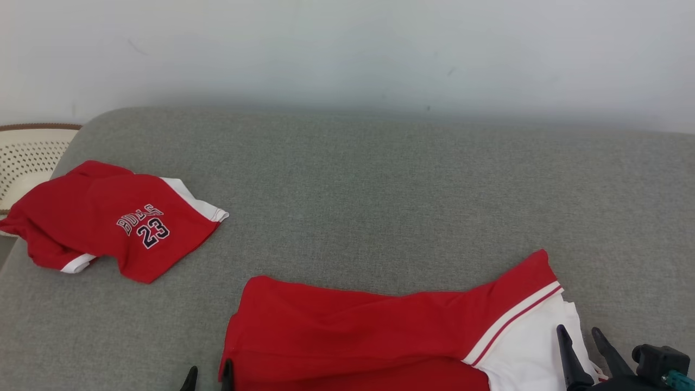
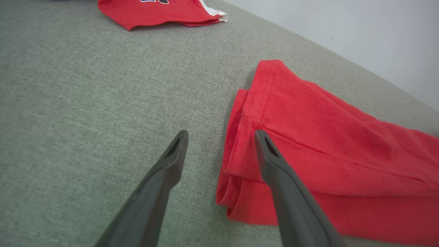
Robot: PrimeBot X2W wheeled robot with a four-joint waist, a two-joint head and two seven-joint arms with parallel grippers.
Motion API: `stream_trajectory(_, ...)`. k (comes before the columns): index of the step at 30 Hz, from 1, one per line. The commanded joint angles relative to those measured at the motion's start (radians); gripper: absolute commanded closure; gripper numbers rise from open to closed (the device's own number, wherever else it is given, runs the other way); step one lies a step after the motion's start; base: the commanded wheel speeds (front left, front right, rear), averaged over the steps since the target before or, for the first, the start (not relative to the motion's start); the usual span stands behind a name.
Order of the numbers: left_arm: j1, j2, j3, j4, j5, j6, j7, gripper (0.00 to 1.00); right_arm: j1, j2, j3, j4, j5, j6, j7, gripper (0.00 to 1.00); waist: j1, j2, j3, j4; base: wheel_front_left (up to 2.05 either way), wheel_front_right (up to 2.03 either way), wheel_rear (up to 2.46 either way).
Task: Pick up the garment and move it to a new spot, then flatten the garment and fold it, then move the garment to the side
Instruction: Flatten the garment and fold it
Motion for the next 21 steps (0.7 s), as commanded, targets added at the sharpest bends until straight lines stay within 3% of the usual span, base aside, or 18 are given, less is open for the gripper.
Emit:
stream_trajectory(1,-0.013,0.001,0.000,-0.005,0.008,0.005,-0.001,0.00,-0.023,0.000,0.010,0.034,0.021,-0.001,0.000,0.00,0.0000,-0.0001,0.025,0.029,0.00,0.00,0.00)
stream_trajectory(8,-0.009,0.001,0.010,-0.014,0.021,0.003,-0.001,0.00,-0.055,-0.011,0.037,0.132,0.055,-0.001,0.000,0.00,0.0000,-0.0001,0.041,0.051,0.00,0.00,0.00)
stream_trajectory(16,-0.009,0.001,0.016,-0.014,0.023,0.000,-0.001,0.00,-0.057,0.010,0.170,0.152,0.141,0.001,0.007,0.00,0.0000,-0.0001,0.040,0.052,0.00,0.00,0.00)
stream_trajectory(21,0.000,0.001,0.013,-0.014,0.025,-0.002,-0.001,0.00,-0.066,-0.013,0.270,0.129,0.211,0.002,0.007,0.00,0.0000,-0.0001,0.030,0.051,0.00,0.00,0.00)
